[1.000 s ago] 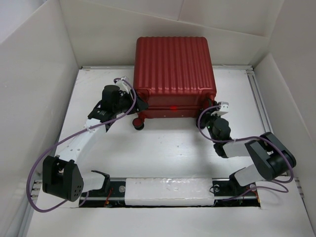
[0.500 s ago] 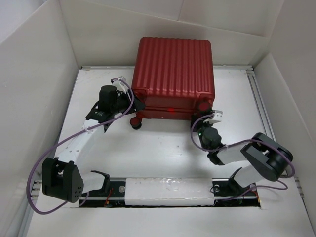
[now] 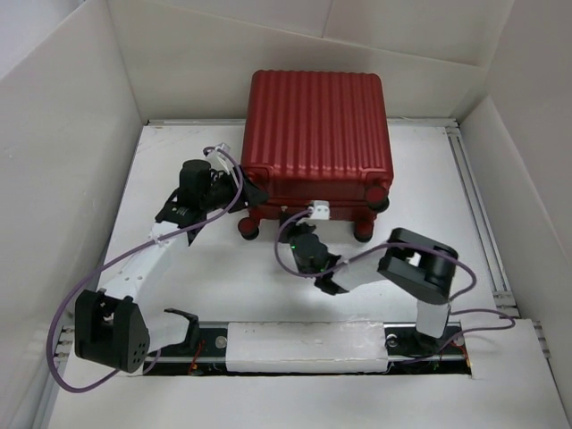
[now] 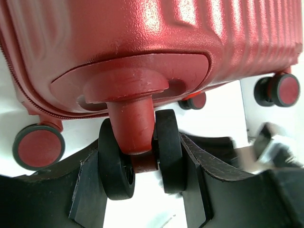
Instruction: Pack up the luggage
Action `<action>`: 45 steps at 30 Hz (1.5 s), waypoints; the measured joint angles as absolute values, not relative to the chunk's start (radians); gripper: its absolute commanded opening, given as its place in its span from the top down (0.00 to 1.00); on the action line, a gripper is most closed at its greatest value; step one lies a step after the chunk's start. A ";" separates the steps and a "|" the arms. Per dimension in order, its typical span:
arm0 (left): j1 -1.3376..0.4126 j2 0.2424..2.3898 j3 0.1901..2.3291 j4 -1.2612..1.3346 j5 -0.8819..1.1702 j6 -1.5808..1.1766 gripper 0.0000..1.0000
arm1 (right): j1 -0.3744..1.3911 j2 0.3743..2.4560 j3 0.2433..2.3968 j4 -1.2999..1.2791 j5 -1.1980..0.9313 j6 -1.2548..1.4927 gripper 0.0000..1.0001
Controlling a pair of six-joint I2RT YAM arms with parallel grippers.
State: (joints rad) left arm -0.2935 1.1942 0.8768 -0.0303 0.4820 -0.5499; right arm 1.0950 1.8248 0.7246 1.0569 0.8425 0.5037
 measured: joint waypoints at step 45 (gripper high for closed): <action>-1.010 1.420 0.907 0.347 -0.176 -0.995 1.00 | 1.207 2.045 0.659 1.514 1.001 0.909 1.00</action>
